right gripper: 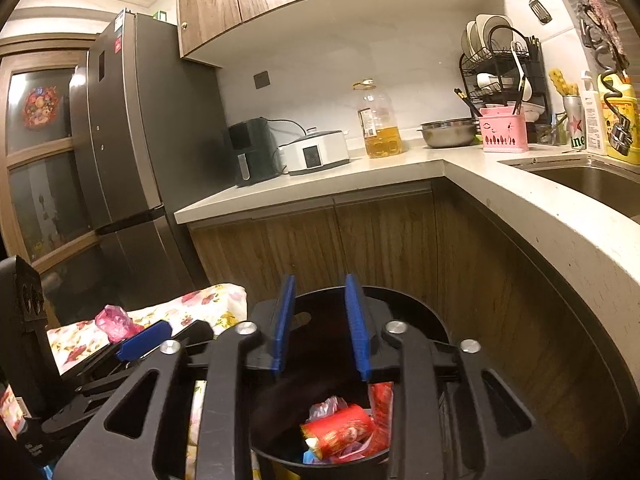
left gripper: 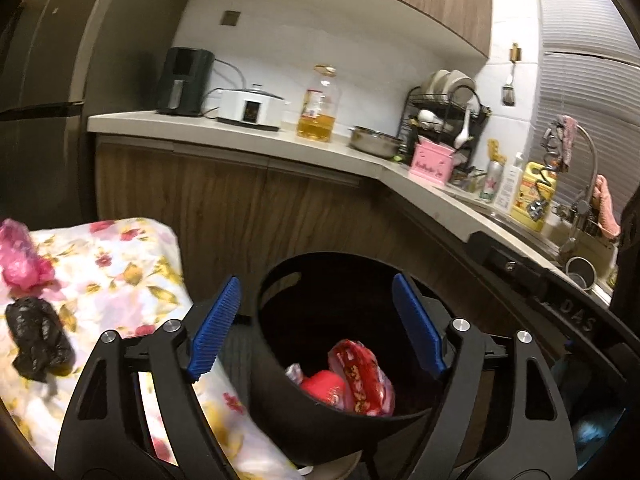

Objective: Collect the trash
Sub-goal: 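Open both grippers to drop the red cup and wrapper into the bin, then move both open grippers back toward the black bags and pink bag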

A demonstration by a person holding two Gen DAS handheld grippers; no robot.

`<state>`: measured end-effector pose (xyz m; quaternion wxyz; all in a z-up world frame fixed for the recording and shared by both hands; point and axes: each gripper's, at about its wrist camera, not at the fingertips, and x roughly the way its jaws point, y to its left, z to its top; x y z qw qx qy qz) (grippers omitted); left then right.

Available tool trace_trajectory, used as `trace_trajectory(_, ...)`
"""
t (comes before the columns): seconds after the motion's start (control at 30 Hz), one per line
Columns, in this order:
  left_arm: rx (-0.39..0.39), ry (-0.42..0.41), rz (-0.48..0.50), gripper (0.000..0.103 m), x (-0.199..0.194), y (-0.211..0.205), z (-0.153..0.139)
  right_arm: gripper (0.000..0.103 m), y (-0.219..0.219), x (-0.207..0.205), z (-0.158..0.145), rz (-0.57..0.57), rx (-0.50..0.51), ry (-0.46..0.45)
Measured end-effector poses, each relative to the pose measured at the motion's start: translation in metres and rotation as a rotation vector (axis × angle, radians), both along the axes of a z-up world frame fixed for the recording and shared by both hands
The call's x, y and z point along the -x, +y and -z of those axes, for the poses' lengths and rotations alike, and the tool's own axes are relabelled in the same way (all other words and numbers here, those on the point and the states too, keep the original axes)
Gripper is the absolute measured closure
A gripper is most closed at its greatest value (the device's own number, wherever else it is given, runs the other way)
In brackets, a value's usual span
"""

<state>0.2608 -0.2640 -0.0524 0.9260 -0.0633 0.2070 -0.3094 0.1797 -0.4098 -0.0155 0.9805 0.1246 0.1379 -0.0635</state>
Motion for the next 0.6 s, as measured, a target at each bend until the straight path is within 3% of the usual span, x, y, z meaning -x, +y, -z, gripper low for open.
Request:
trace_trajectory(0.17, -0.016, 0.002, -0.110, 0.019, 0.003, 0.029, 0.004, 0.040, 0.011, 0.006, 0.002, -0.007, -0.010, -0.016)
trace_trajectory(0.3, -0.069, -0.009, -0.253, 0.018, 0.007, 0.065, 0.011, 0.031, 0.028, 0.010, 0.004, -0.025, -0.004, -0.025)
trace_trajectory(0.6, -0.104, 0.041, -0.474, 0.018, -0.004, 0.149, 0.027, 0.026, 0.077, 0.004, 0.014, -0.079, 0.001, -0.017)
